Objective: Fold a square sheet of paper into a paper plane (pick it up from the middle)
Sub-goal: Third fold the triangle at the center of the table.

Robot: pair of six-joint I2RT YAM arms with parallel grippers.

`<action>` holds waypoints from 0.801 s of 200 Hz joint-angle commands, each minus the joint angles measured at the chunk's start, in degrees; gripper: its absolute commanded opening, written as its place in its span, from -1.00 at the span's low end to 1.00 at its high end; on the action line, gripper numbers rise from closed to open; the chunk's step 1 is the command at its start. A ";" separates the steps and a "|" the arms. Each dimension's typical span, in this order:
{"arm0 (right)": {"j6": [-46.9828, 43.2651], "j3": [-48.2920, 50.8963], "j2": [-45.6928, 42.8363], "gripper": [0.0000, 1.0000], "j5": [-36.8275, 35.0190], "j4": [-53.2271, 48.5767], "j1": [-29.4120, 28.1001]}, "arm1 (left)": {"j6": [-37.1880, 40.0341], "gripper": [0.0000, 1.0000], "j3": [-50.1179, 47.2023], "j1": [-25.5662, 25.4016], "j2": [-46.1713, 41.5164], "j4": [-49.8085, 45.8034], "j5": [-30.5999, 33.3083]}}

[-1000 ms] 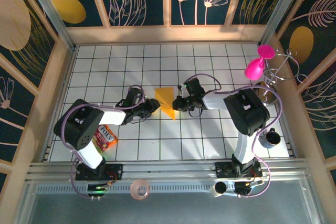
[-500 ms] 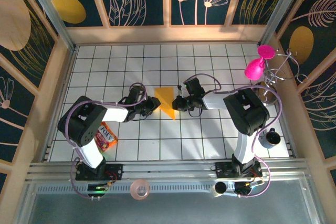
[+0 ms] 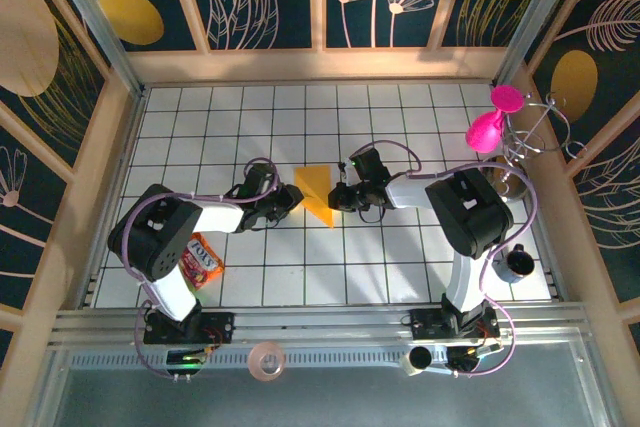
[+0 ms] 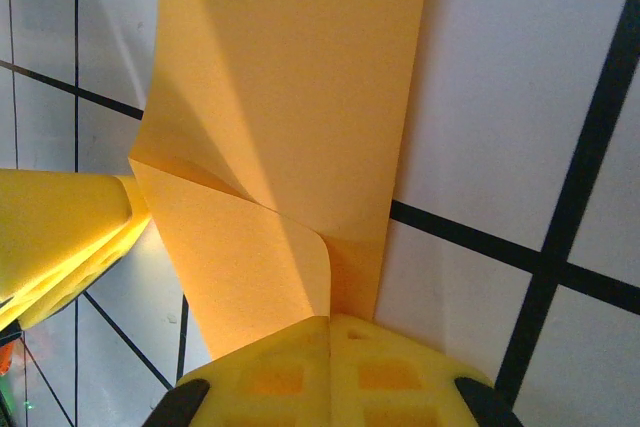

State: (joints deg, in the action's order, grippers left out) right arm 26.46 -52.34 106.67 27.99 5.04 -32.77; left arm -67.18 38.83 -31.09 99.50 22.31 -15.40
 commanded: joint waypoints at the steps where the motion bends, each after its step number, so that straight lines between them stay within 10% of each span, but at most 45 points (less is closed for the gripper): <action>1: 0.50 1.36 1.42 -0.93 -1.80 -0.67 0.48 | -0.32 -0.53 1.60 0.10 0.77 2.06 -2.44; 160: 1.04 0.22 -3.24 -0.66 -2.16 -1.76 0.91 | 2.26 -0.78 4.27 1.37 4.10 1.44 -7.83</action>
State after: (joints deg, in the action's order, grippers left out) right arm 27.20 -52.34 106.45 28.12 5.06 -32.73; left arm -65.98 41.82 -30.26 102.63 25.04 -22.55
